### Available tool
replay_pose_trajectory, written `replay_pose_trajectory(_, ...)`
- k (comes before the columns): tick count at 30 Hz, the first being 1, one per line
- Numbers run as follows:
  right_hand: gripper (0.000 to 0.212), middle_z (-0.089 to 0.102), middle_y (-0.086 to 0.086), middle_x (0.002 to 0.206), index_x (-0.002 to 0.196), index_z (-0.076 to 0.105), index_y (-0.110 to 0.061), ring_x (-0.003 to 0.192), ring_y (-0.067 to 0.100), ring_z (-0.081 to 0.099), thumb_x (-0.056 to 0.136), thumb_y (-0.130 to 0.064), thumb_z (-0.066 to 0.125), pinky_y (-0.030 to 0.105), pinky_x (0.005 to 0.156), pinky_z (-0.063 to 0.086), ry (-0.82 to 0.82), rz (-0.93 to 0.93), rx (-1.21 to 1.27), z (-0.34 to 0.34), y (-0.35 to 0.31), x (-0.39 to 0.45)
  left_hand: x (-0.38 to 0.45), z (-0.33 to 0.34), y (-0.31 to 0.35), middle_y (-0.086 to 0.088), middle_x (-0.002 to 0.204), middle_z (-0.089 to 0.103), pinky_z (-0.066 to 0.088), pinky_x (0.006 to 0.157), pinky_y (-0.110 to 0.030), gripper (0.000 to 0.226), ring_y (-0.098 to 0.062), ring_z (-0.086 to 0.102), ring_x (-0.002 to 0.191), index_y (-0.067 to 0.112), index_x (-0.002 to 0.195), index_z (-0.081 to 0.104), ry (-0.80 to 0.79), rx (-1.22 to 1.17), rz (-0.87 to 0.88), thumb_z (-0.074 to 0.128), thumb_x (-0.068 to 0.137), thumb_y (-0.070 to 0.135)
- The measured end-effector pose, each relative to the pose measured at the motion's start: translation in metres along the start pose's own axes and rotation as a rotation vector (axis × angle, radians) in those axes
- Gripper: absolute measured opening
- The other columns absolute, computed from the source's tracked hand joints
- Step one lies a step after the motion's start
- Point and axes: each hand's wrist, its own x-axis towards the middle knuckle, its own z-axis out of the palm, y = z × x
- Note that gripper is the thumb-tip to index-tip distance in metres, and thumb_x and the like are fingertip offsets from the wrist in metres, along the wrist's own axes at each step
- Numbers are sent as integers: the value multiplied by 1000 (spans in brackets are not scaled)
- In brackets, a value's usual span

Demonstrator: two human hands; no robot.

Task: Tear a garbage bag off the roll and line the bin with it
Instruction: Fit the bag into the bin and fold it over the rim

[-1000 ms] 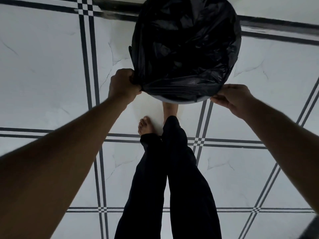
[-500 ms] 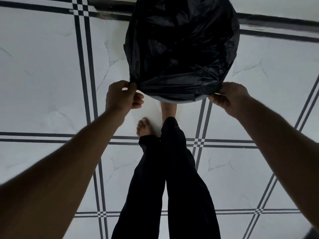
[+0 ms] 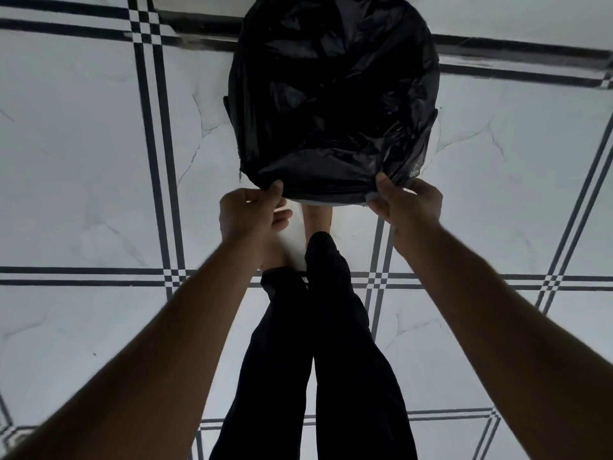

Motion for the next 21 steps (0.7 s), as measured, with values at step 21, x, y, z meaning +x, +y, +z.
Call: replay_pose_trajectory(21, 19, 64, 10, 64, 71, 62, -2, 57, 15, 66, 85, 9, 57, 23, 56, 58, -144, -144, -322, -20, 9, 21, 8, 6, -2, -2, 77, 77, 63, 71, -38, 7, -18, 75, 64, 10, 84, 63, 39, 354, 84, 65, 90, 9)
